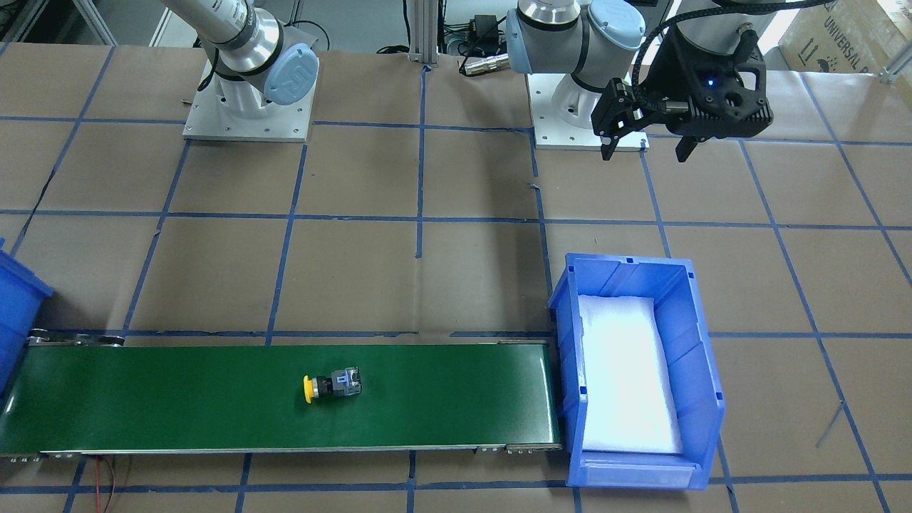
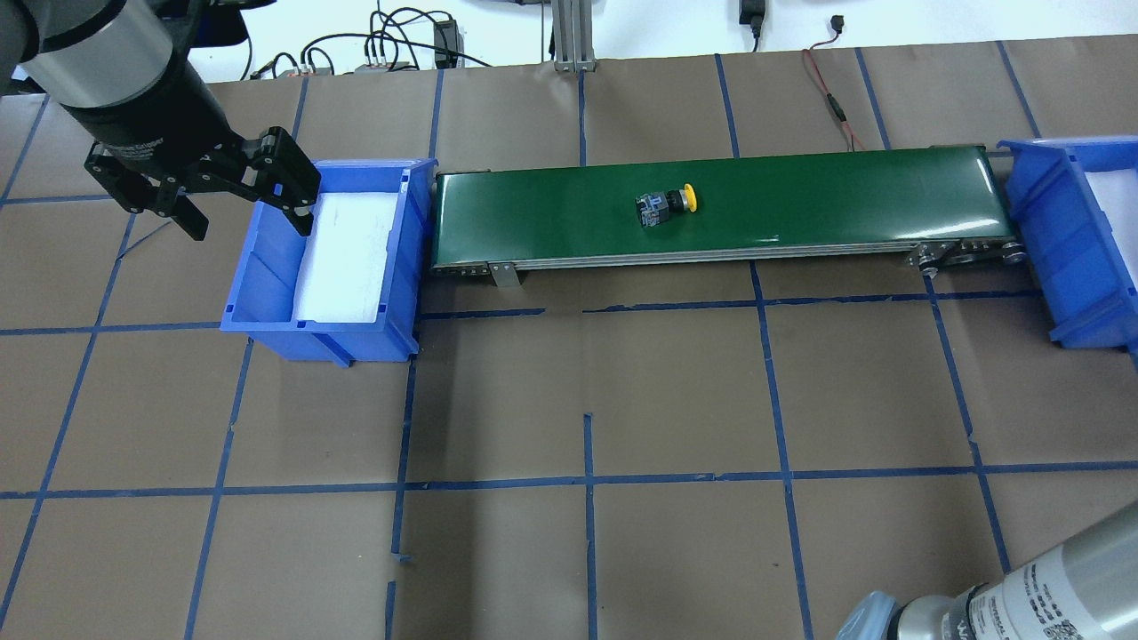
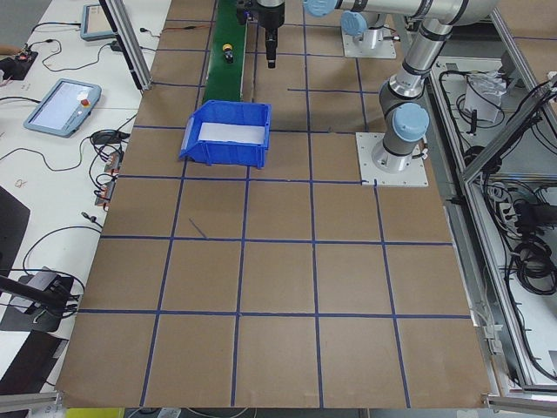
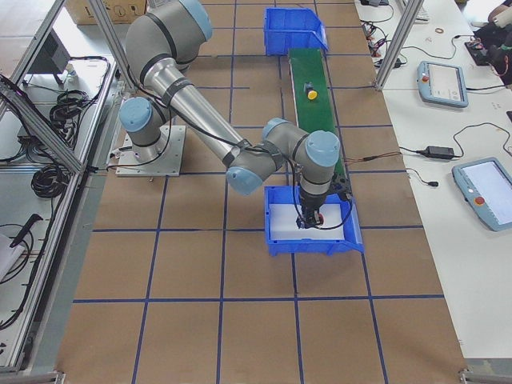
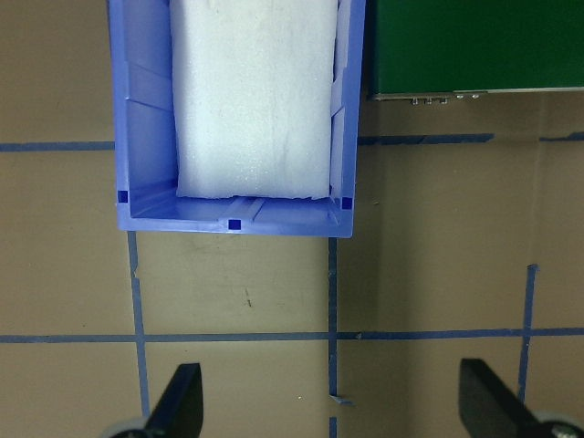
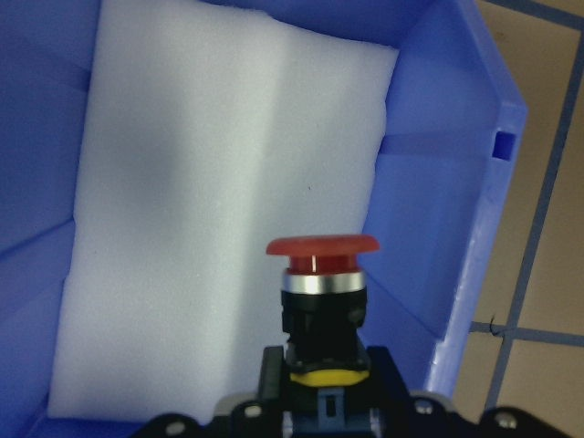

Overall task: Transport two buttons from left to right
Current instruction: 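Carry the red-capped button into the far blue bin with the right gripper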

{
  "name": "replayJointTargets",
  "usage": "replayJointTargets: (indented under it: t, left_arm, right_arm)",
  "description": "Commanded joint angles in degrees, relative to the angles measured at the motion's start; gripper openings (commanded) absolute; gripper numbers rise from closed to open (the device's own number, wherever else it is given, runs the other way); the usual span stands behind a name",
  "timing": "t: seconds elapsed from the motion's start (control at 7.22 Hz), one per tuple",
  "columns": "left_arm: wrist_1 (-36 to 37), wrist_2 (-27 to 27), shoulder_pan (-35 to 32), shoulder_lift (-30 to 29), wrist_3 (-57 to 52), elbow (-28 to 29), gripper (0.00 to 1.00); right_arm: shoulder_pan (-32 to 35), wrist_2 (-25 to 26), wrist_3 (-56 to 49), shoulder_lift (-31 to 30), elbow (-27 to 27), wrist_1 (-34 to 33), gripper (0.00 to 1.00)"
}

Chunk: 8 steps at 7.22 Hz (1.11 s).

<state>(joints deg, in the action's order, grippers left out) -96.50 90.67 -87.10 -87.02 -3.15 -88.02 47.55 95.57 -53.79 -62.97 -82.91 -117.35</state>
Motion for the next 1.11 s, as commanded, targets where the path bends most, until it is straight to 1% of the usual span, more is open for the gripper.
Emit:
replayJointTargets:
  t: [0.0,0.14,0.55,0.97]
  left_arm:
    - [0.0,0.03,0.0,0.01,-0.01,-0.14,1.0]
    - [0.0,0.03,0.09,0.01,-0.01,-0.05,1.0]
    - [0.0,0.21,0.09,0.1,-0.01,0.04,1.0]
    - [0.0,0.21,0.17,0.1,-0.01,-0.14,1.0]
  right_arm:
    - [0.0,-2.3,2.8,0.74,-1.89,-0.25,0.06]
    - [0.0,-3.36,3.42,0.83,-3.39,-0.86,0.06]
    - [0.0,-3.37,4.66,3.11,-4.81,-2.62,0.06]
    - [0.0,-3.37,6.06,3.56,-6.47,-2.71,0.11]
